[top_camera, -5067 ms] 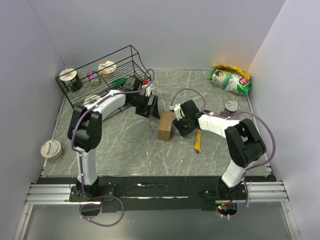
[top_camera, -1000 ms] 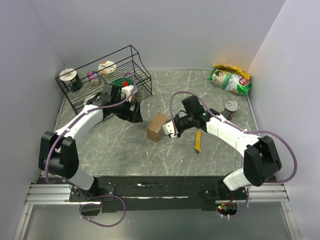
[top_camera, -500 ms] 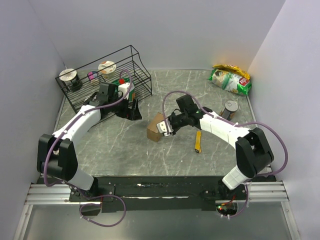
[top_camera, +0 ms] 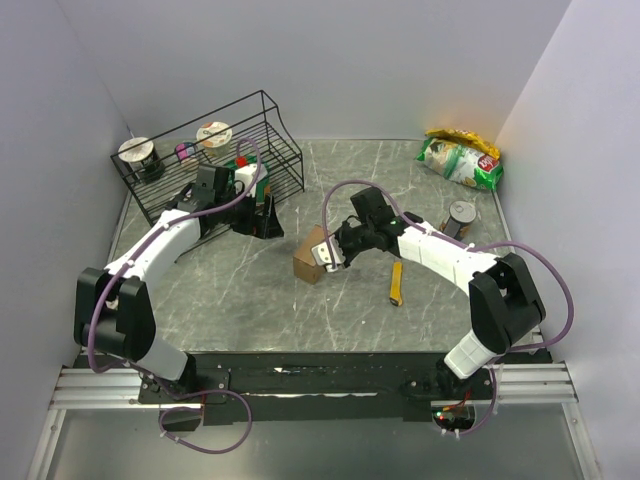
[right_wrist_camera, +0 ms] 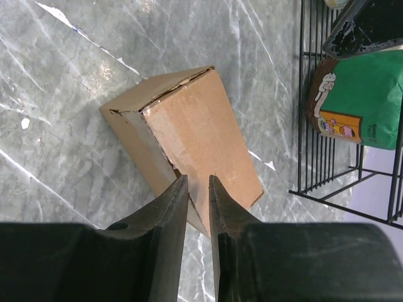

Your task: Unpack the express box

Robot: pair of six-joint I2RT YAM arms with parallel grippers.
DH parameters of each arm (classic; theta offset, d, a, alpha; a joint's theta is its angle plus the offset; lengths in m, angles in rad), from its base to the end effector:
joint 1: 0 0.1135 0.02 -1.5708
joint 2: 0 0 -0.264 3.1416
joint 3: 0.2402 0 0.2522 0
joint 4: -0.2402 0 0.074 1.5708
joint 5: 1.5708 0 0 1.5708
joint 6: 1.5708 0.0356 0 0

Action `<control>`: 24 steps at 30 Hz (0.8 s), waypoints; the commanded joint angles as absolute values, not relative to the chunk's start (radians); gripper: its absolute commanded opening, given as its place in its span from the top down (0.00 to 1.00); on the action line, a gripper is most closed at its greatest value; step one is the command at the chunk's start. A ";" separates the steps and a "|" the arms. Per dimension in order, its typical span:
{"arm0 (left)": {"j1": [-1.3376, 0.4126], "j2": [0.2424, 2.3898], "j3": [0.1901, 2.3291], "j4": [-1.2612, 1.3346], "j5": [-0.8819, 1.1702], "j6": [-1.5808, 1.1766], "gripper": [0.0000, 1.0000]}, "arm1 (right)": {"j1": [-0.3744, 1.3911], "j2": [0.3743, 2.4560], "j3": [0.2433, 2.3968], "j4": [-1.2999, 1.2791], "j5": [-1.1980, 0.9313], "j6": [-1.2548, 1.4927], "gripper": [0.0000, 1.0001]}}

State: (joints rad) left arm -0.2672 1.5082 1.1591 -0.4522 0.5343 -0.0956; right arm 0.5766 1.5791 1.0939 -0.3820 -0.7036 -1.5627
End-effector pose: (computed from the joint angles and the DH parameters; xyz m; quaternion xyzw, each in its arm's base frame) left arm 0.3106 -0.1038 0.2744 0.1753 0.8822 -0.3060 0.3119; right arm 0.2660 0.2005 0.2392 -0.8299 0.3193 0.1318 0.4381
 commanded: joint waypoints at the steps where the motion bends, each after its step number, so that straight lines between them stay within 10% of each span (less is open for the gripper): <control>1: -0.261 1.516 1.167 -0.419 0.563 -0.112 0.04 | 0.586 1.566 1.118 -0.399 -0.722 -1.632 0.73; 24: -0.258 1.528 1.161 -0.400 0.572 -0.130 0.03 | 0.589 1.605 1.100 -0.345 -0.653 -1.692 0.79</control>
